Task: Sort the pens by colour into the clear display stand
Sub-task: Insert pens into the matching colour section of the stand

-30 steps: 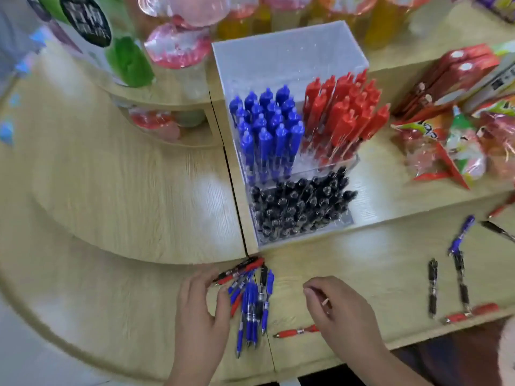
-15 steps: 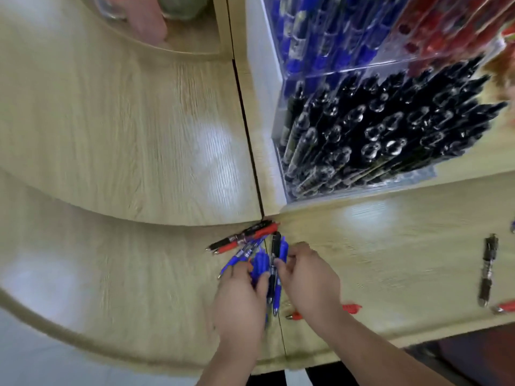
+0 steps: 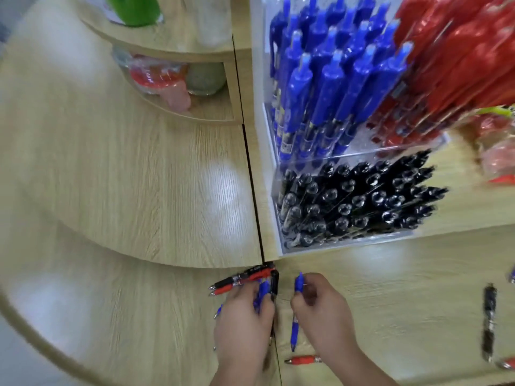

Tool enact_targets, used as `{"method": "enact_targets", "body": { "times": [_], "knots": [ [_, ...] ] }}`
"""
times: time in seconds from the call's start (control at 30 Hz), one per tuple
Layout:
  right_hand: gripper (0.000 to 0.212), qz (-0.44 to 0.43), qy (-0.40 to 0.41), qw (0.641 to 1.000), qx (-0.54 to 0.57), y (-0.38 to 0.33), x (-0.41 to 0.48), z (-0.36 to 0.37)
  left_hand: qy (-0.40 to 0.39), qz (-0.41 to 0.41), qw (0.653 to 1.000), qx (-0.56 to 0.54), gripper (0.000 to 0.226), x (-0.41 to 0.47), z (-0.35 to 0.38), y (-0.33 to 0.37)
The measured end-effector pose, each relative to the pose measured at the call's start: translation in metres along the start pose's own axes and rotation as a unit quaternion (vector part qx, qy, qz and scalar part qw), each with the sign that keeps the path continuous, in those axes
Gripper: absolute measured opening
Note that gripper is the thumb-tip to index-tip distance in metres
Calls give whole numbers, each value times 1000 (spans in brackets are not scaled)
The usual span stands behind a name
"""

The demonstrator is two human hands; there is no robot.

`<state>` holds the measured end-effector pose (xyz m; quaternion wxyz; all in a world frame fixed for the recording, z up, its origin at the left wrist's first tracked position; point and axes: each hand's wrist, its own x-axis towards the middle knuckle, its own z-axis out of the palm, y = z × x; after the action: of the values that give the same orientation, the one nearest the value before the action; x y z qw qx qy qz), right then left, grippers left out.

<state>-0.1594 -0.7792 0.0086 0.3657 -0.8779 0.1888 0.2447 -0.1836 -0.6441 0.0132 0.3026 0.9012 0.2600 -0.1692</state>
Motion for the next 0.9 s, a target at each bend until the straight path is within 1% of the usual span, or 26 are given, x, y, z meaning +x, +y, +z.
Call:
{"method": "enact_targets", "body": {
  "times": [0.13, 0.23, 0.3, 0.37, 0.43, 0.5, 0.57, 0.7, 0.8, 0.9],
  "knots": [
    [15, -51, -2, 998, 42, -16, -29, -70, 27, 32, 996, -76, 12, -18, -53, 28],
    [14, -96, 3, 993, 70, -39, -53, -122, 42, 72, 989, -124, 9, -36, -99, 57],
    [16, -129, 8, 988, 80, -55, -68, -153, 51, 90, 982, -160, 22, -48, -129, 76],
    [17, -166, 8, 983, 84, -73, -82, -181, 61, 113, 970, -208, 25, -57, -156, 93],
    [19, -209, 37, 974, 83, -90, -91, -205, 77, 138, 957, -242, 30, -64, -185, 114],
    [19, -241, 69, 965, 78, -106, -95, -226, 101, 185, 943, -256, 33, -67, -210, 135],
    [17, -278, 88, 954, 71, -124, -94, -247, 104, 229, 930, -269, 29, -69, -233, 159],
    [17, -358, 137, 921, 70, -170, -87, -288, 110, 284, 911, -278, 26, -70, -264, 204],
    [13, -386, 158, 907, 53, -204, -72, -310, 100, 312, 901, -285, 28, -65, -276, 232],
    [10, -406, 159, 900, 36, -237, -52, -320, 84, 316, 901, -284, 25, -56, -279, 250]
  ]
}}
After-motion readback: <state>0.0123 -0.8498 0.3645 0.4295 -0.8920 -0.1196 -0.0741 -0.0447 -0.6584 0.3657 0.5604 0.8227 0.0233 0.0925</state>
